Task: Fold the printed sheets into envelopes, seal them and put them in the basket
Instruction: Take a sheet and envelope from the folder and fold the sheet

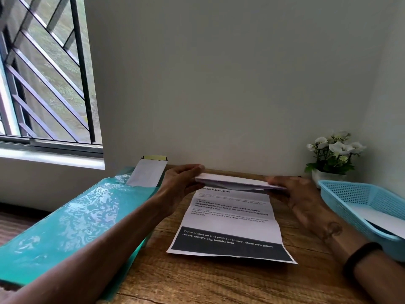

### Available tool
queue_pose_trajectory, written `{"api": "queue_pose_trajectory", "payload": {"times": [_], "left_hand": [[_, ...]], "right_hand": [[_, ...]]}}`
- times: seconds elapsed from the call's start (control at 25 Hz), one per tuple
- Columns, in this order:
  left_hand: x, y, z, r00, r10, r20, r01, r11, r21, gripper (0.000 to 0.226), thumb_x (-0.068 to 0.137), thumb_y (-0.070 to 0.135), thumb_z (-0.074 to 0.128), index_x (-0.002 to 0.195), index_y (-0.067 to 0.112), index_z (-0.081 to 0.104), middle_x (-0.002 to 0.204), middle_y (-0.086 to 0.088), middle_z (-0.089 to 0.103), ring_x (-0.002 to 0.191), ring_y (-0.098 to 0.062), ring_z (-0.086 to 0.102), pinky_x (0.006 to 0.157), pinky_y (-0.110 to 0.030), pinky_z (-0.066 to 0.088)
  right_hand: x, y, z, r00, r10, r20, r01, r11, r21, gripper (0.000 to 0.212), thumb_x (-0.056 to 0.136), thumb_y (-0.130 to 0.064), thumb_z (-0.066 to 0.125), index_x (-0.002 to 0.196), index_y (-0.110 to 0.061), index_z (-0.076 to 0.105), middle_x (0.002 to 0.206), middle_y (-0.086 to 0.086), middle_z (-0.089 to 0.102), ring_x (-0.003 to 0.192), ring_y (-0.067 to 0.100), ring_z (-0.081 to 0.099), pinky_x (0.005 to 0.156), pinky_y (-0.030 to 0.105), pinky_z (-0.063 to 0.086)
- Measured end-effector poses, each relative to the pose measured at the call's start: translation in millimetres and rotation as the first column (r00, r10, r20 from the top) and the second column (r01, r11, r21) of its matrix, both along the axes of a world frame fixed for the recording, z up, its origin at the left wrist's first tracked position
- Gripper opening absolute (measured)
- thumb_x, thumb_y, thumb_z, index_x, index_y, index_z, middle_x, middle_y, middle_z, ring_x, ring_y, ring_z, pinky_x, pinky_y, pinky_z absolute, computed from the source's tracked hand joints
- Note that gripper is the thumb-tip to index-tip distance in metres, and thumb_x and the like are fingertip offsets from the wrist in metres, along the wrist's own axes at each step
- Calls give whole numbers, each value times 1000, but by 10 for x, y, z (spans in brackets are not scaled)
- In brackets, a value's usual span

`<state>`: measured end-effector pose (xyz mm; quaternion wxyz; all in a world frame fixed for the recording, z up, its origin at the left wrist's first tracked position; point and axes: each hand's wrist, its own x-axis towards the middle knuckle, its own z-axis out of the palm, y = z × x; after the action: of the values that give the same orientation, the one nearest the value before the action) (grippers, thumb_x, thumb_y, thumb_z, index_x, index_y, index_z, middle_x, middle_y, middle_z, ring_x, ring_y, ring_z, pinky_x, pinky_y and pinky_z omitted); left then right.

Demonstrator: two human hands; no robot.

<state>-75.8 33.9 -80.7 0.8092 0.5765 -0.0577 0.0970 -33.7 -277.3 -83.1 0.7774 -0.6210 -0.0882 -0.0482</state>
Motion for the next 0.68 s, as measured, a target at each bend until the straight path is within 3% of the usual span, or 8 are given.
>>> {"api": "queue_pose_trajectory", "payload": {"times": [0.08,0.16,0.24,0.28,0.4,0.48,0.56,0.68], "left_hand": [[12,-12,2,999,27,-21,-26,998,58,60,75,18,89,132,15,68,118,-15,74,94,-26,77,74,-31,62],[-8,-41,17,998,56,24,-59,981,186,56,77,15,90,129,23,71,119,-13,75,94,-24,77,73,-30,61],[-52,-83,38,963,117,245,-213,885,415,41,78,17,91,116,24,77,103,-3,81,91,-12,78,76,-25,61],[-76,-115,42,899,144,414,-358,787,502,31,80,19,90,109,24,79,97,4,82,90,-5,77,79,-21,60],[-188,-228,90,566,130,814,-749,492,443,12,90,27,83,102,27,80,97,19,79,90,9,72,79,-3,47],[-241,-306,113,415,80,906,-827,449,339,8,94,27,80,101,26,80,99,19,79,90,9,70,78,-5,46],[-260,-365,97,350,16,937,-848,430,309,7,94,28,80,101,25,80,98,15,79,89,3,71,81,-17,52],[-265,-385,49,455,-133,881,-848,238,474,15,97,35,74,108,29,81,98,11,81,87,-10,73,100,-39,49]], "right_hand": [[-14,14,-21,996,-30,82,39,992,-116,36,75,-8,86,109,-11,77,112,14,78,103,29,75,82,39,64],[-53,41,6,993,-20,120,34,993,-116,50,77,-2,85,121,-21,73,116,9,76,103,26,75,81,39,64],[-80,39,48,967,-40,253,100,968,-228,50,80,-1,84,120,-30,73,111,5,77,96,17,77,77,33,64],[-97,39,75,935,-53,350,173,932,-319,46,81,-3,84,115,-32,74,108,1,78,92,12,76,74,26,63],[-229,120,181,729,-44,684,484,740,-468,26,83,-11,84,104,-25,78,102,-6,77,91,15,73,77,30,62],[-330,241,203,444,80,893,734,539,-413,19,83,-12,84,100,-14,78,97,1,77,88,25,72,77,42,59],[-439,370,203,292,215,932,816,452,-360,16,83,-9,83,99,-10,78,93,7,78,83,31,72,76,45,58],[-570,510,166,291,304,907,822,407,-399,20,83,-6,82,102,-11,77,93,6,78,82,30,72,73,41,57]]}}
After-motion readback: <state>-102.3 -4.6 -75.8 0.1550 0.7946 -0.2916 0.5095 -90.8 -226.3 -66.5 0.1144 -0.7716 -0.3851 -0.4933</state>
